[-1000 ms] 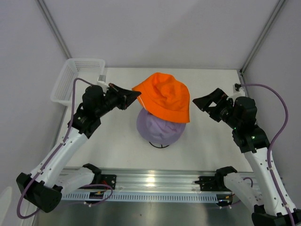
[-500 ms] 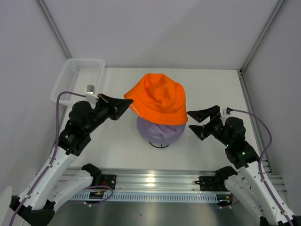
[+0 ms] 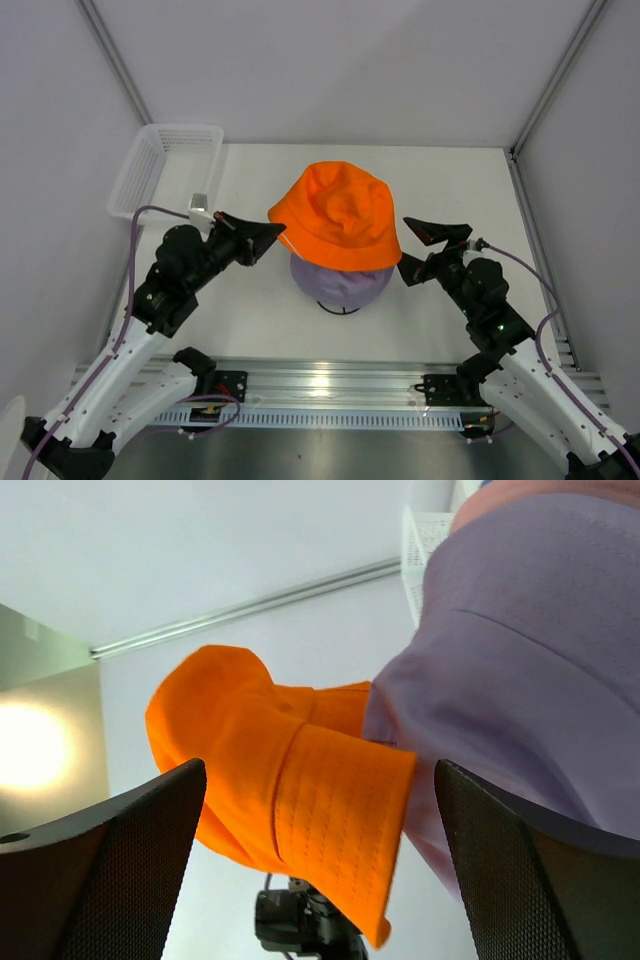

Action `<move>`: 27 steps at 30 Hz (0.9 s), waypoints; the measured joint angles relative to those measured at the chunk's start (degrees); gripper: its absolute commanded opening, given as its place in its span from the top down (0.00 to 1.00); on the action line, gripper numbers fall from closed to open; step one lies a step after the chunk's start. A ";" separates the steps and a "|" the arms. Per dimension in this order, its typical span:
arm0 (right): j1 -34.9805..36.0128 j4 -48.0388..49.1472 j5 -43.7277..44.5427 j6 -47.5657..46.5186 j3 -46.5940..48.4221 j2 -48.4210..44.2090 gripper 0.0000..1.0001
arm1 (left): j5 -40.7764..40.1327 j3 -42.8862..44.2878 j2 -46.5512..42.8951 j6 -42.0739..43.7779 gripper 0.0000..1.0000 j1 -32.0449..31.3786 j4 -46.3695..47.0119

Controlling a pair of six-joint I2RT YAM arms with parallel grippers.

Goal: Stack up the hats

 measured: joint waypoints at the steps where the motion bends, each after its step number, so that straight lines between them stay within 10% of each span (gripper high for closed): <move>1: 0.48 1.16 0.96 0.72 -0.26 0.44 0.00 | 0.07 0.00 -0.31 0.00 0.99 -0.02 0.17; 14: 2.03 15.65 4.98 1.88 -0.48 12.92 0.15 | 3.32 -4.59 -2.49 0.20 0.99 -0.57 1.11; 17: 2.03 16.20 6.38 -0.09 -0.22 13.88 0.34 | 4.79 -4.68 -3.19 1.14 0.99 -0.63 0.66; 22: 2.03 16.31 8.83 -6.08 1.44 13.33 1.00 | 7.41 -4.94 -3.48 3.72 0.99 -0.66 -0.50; 27: 2.03 14.84 9.03 -17.42 9.35 12.90 1.00 | 10.29 -6.27 -2.19 9.18 0.99 -0.66 -0.90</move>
